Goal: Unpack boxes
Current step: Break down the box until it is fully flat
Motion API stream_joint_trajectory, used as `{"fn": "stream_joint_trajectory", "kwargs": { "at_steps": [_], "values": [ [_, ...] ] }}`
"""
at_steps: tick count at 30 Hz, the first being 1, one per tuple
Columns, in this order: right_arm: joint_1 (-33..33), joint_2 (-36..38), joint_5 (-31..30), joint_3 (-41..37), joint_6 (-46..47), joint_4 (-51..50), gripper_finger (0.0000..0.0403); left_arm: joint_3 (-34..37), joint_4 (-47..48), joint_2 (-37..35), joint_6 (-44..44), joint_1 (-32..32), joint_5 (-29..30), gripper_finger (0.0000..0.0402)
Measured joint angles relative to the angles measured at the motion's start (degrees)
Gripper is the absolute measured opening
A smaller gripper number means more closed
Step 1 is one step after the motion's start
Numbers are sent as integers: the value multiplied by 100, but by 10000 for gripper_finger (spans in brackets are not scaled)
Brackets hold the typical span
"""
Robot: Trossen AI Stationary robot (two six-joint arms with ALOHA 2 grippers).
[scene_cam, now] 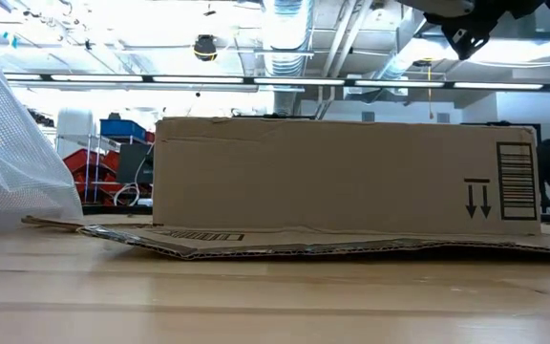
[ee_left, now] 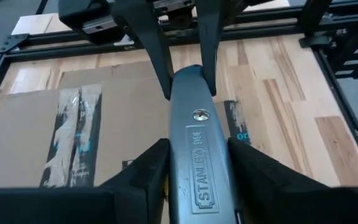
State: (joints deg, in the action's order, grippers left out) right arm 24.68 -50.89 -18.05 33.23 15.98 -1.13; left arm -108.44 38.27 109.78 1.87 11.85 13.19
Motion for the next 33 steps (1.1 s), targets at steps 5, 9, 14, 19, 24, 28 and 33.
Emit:
{"fn": "stream_joint_trajectory", "kwargs": {
  "at_steps": [5,9,14,19,24,28,33],
  "values": [
    [7,16,2,95,20,-124,98,-18,-15,-29,42,-15,29,126],
    [4,204,-36,650,88,-692,175,-66,-10,-312,89,-14,157,126],
    [91,565,67,1535,112,-2380,251,-68,707,-905,241,23,659,126],
    [110,861,-372,1680,188,-2899,258,454,641,-1599,528,155,1022,126],
    [8,805,-967,905,-1117,-288,258,1759,-1400,-2163,319,280,910,126],
    [-251,498,-560,624,-1725,1703,258,2625,-2902,-2386,241,267,629,126],
    [-388,-30,-297,785,-1604,1867,259,2699,-3006,-2407,133,263,613,126]
  ]
}}
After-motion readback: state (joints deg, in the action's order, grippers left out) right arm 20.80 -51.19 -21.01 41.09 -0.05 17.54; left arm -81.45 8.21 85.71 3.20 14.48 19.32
